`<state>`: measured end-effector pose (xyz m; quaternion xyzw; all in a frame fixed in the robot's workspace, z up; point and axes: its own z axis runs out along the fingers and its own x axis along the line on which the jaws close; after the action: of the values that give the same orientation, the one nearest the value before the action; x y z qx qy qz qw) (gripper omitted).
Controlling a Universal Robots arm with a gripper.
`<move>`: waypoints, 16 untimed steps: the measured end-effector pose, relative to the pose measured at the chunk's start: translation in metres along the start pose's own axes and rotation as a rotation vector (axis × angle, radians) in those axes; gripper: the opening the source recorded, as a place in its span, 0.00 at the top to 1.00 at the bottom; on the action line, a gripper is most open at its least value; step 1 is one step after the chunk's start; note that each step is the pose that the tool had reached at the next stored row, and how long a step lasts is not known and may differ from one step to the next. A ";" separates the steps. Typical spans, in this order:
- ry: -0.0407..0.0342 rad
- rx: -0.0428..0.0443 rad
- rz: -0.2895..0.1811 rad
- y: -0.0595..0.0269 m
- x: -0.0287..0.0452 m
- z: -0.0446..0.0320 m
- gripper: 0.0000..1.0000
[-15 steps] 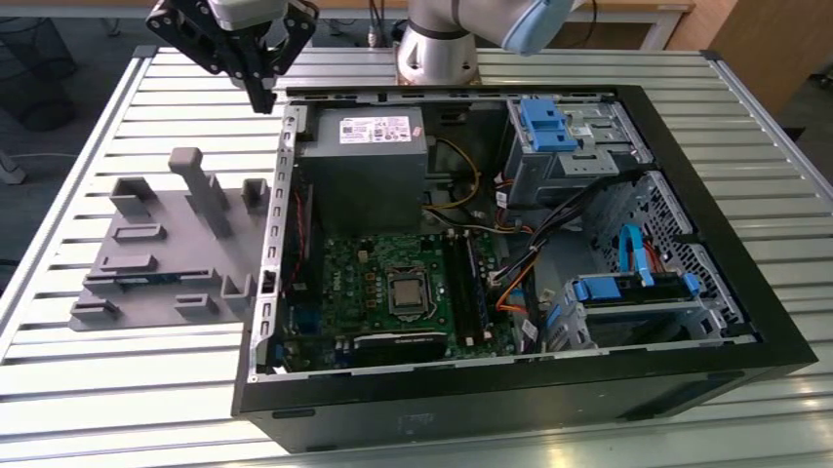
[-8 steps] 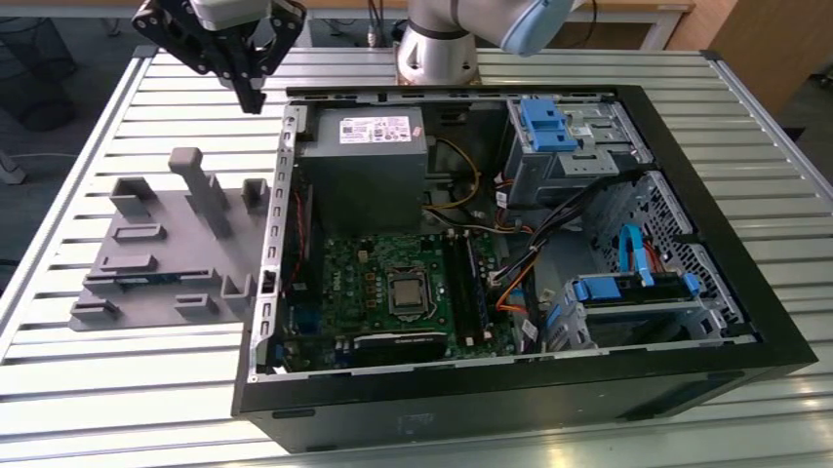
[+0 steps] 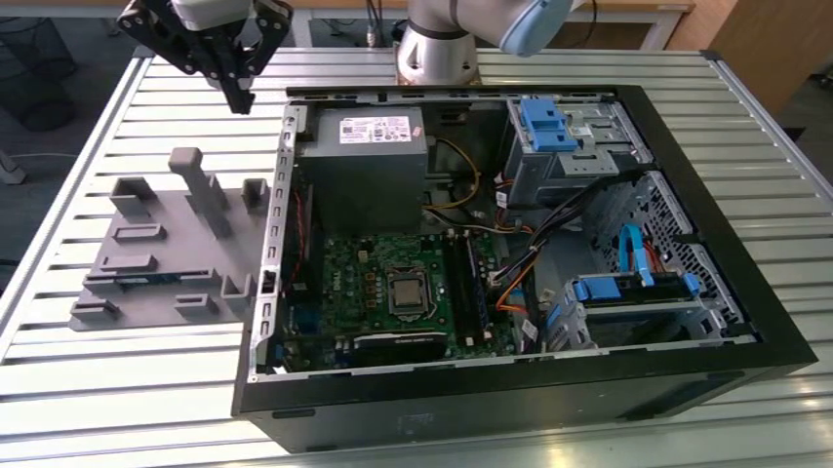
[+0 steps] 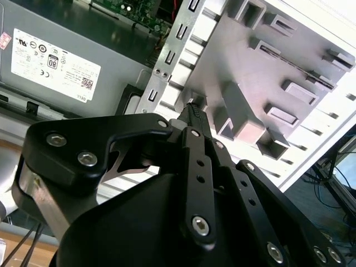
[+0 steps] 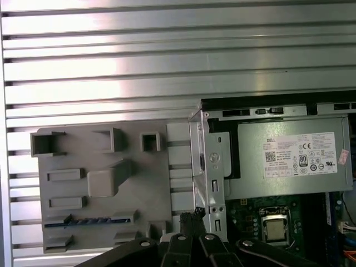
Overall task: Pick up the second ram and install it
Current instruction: 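Reach for the second ram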
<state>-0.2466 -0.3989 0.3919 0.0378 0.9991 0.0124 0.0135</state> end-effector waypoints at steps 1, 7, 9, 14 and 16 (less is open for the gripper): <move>0.0000 0.0000 0.000 -0.0001 0.0012 0.0000 0.89; -0.0001 0.0000 0.000 -0.0006 0.0084 -0.0002 0.89; 0.0000 0.0001 0.000 -0.0008 0.0107 -0.0003 0.89; 0.0000 0.0000 0.000 -0.0012 0.0163 -0.0004 0.89; 0.0000 0.0000 0.000 -0.0014 0.0186 -0.0005 0.89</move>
<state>-0.2652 -0.3989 0.3919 0.0377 0.9991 0.0124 0.0134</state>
